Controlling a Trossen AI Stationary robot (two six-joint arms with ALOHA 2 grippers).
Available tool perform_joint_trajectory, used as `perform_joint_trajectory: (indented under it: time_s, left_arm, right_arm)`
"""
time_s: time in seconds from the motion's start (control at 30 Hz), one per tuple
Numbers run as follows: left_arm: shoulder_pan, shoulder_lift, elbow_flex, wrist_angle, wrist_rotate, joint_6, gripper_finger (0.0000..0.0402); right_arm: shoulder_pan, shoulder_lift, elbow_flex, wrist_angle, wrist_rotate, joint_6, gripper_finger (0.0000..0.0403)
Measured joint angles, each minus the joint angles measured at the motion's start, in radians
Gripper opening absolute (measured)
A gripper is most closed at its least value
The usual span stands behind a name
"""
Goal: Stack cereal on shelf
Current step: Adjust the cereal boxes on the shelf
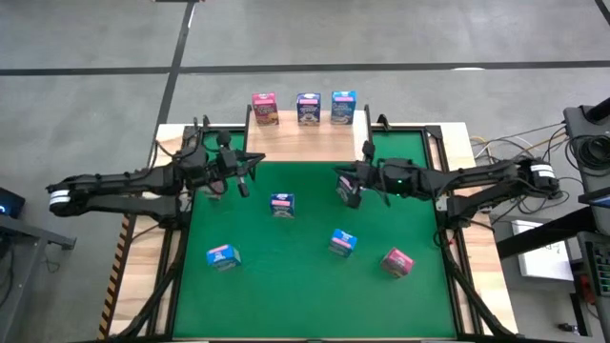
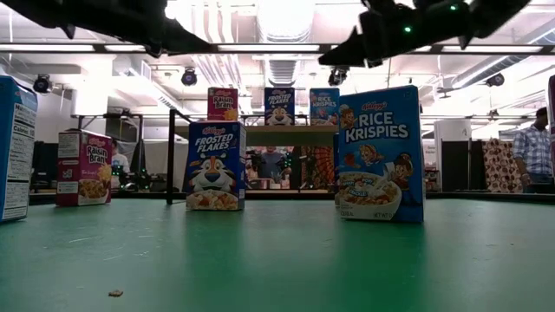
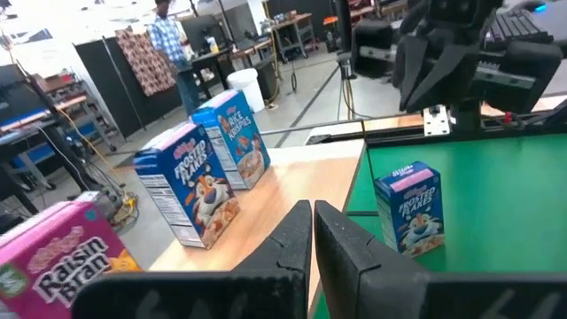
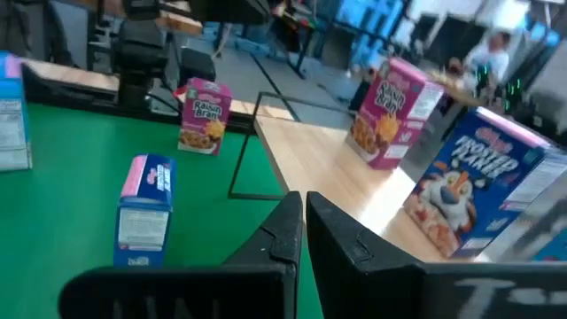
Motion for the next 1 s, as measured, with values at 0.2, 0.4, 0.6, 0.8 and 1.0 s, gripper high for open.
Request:
perform_joint_trajectory:
  time_s: [0.2,0.4,0.6,0.8,1.0]
  left_arm:
    - [0.000,0.080,0.027,0.016,0.000,-0.079,0.0000]
    - [0.000,0.169,0.030,0.103,0.000,-0.116,0.0000]
    - [0.000,0.247,0.030,0.226,0.000,-0.115,0.0000]
    - [0.000,0.314,0.030,0.340,0.000,-0.100,0.0000]
    - [0.000,0.387,0.030,0.444,0.000,-0.070,0.0000]
  right_arm:
    - [0.000,-0.095,-0.074,0.014,-0.010,-0.057,0.0011]
    - [0.000,-0.197,-0.122,0.014,-0.098,-0.060,0.0011]
    - [0.000,-0.265,-0.163,0.014,-0.109,-0.057,0.0011]
    - [0.000,-0.291,-0.172,0.014,-0.101,-0.060,0.0011]
    - [0.000,-0.290,-0.172,0.013,-0.100,-0.075,0.0011]
